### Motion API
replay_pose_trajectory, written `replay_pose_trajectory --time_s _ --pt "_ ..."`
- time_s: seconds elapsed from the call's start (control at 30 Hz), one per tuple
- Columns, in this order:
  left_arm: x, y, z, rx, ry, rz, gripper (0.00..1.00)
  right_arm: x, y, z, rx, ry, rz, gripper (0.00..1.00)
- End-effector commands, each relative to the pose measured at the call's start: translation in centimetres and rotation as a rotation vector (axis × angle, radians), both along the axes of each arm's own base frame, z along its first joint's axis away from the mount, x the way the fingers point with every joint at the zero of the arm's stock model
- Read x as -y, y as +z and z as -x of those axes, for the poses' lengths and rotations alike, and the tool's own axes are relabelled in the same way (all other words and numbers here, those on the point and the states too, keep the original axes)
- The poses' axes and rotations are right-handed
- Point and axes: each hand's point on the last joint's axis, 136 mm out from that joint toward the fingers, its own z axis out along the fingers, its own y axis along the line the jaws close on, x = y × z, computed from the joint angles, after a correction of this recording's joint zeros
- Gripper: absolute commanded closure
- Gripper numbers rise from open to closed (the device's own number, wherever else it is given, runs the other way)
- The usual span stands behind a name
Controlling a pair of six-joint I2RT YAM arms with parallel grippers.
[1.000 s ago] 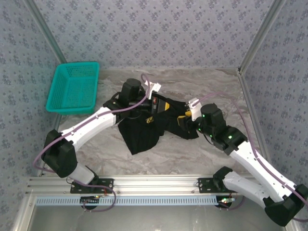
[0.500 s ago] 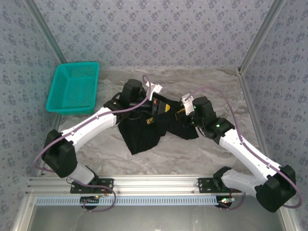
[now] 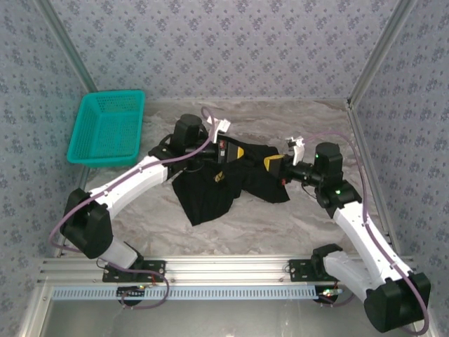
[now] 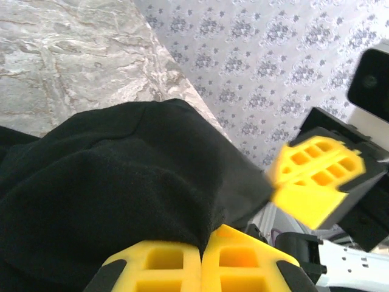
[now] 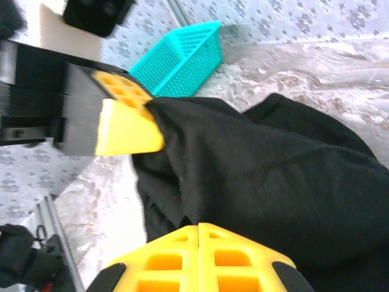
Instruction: Fold the inside-out t-shirt
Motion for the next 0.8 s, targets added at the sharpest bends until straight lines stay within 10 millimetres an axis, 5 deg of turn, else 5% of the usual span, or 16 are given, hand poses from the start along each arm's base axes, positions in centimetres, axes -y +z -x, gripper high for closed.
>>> replay_pose_trajectory --time_s 0.0,0.13,0.27,0.57,0.77 --pt "-0.1 0.3 -0.8 -0.002 0.023 0.025 1.00 -0.6 2.9 1.6 0.034 0.102 -0.125 1.00" --pt "-0.8 -0.6 -1.7 -0.021 0.066 -0.002 0.99 -0.5 4.0 1.7 0.036 0.110 -0.168 1.00" --pt "-0.9 -1.3 -1.9 -0.027 0.070 -0.027 0.86 -0.1 5.4 1.2 0.050 0.072 -0.198 1.00" --pt "-0.9 -0.2 -0.6 0.013 0.038 -0.012 0.55 0.1 5.0 -0.1 0.003 0.005 -0.218 1.00" --pt "-2.1 -1.7 1.1 0.067 0.065 -0.117 0.41 0.5 4.2 -0.9 -0.025 -0.044 -0.203 1.00"
